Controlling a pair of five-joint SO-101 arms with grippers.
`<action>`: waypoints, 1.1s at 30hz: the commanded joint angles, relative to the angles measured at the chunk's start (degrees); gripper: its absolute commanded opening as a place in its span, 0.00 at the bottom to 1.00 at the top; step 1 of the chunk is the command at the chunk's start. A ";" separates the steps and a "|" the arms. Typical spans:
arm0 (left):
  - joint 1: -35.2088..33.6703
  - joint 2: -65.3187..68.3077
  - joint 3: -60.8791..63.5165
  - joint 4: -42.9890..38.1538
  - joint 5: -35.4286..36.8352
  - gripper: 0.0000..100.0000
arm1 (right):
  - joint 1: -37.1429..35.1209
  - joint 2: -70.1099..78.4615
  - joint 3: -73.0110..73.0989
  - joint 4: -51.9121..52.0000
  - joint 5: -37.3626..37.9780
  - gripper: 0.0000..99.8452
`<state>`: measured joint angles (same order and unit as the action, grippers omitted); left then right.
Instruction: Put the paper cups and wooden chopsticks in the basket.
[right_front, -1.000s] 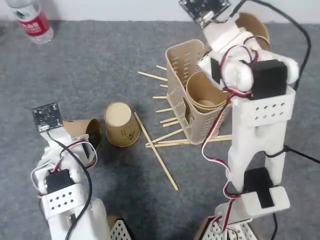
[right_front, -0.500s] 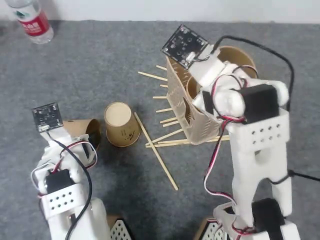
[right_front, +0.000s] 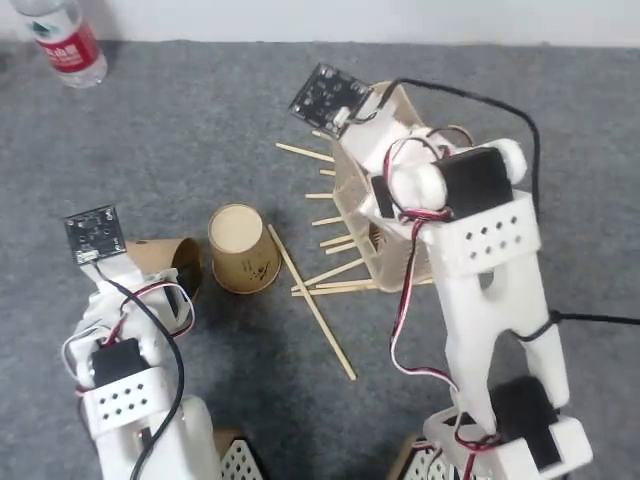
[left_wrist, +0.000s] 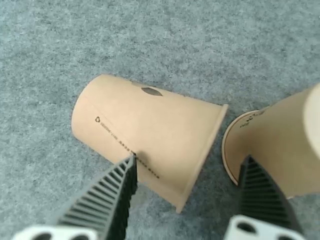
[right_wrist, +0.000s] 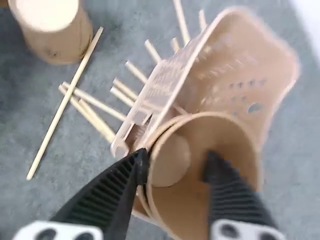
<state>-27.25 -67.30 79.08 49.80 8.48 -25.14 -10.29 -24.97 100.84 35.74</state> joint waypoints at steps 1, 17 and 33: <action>0.44 -0.09 -0.13 -1.41 -0.44 0.30 | -0.57 -3.21 -7.56 1.45 -0.88 0.34; 0.35 -0.09 -0.13 -1.41 -0.44 0.30 | 2.77 5.58 5.54 -4.44 -7.38 0.17; 0.35 -0.09 -0.84 -2.55 1.76 0.30 | 4.09 -6.55 -10.37 -6.29 -4.84 0.17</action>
<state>-27.25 -67.30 79.08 49.80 8.48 -22.77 -12.40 -30.68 94.68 30.20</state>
